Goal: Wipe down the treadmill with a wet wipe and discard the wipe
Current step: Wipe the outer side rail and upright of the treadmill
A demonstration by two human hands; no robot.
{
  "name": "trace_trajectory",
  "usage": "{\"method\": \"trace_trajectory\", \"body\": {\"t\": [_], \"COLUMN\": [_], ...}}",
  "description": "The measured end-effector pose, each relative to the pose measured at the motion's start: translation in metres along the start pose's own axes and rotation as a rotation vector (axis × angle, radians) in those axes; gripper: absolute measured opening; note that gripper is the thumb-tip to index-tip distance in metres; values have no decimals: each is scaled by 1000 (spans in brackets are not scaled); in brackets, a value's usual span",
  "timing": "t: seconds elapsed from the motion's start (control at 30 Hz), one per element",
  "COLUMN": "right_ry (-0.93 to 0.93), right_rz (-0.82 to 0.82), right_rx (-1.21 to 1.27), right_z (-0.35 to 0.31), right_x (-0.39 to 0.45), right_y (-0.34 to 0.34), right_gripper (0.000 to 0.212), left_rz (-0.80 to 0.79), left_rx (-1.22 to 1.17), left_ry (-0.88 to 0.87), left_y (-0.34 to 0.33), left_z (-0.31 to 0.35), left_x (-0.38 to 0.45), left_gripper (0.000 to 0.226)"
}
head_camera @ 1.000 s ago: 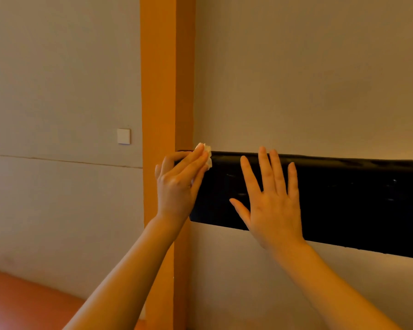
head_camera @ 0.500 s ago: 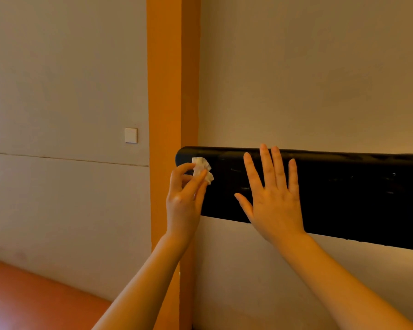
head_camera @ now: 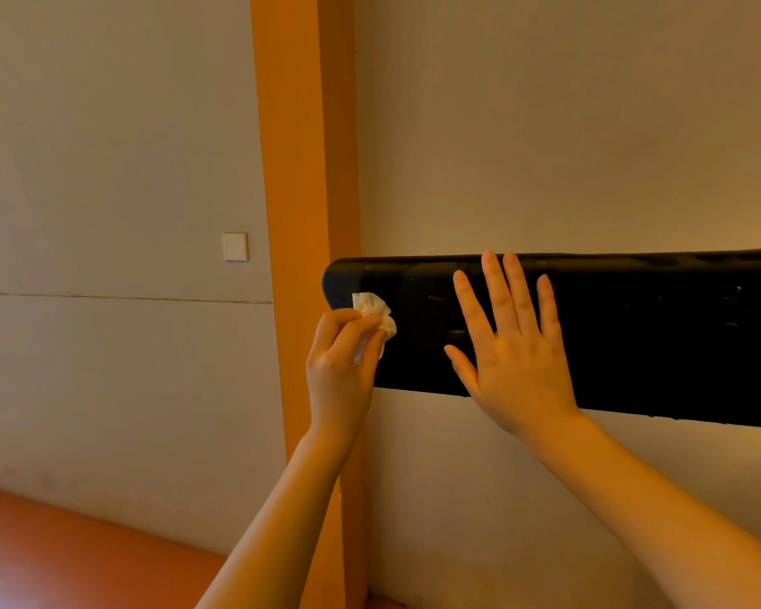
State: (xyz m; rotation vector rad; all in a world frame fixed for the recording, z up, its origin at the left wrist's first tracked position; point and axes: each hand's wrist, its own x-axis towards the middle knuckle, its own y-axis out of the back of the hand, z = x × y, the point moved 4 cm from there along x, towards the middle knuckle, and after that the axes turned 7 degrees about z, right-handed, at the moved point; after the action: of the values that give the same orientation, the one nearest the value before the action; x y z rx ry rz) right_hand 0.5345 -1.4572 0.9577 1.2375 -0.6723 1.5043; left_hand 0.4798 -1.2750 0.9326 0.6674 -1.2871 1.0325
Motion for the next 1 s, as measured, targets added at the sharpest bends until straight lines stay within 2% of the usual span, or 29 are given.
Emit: {"method": "trace_trajectory", "body": {"t": [0.1,0.23,0.33,0.53,0.77,0.87,1.0], "right_ry": [11,22,24,18,3,3,0], "right_rz": [14,12,20,17,17,22,34], "right_rx": [-3,-6,-6,-11,10,5,30], "right_z": [1,1,2,0,0,0,-1], "right_x": [-2,-3,-3,-3,-3,-3,-3], "right_y": [-1,-5,-6,-9,-7,-7,-6], "right_gripper": [68,76,77,77,76,76,75], "left_rz": [19,96,87,38,146,85,35], "left_rx": [-5,-59,-63,-81,-98,-101,-126], "left_ry": [6,125,114,116,209,200,277], "left_y": [0,-3,-1,6,8,8,7], "left_z": [-3,-2,-4,-19,-14,-19,-24], "left_x": [-1,21,16,-24,30,1,-49], "left_gripper": [24,35,27,25,13,13,15]}}
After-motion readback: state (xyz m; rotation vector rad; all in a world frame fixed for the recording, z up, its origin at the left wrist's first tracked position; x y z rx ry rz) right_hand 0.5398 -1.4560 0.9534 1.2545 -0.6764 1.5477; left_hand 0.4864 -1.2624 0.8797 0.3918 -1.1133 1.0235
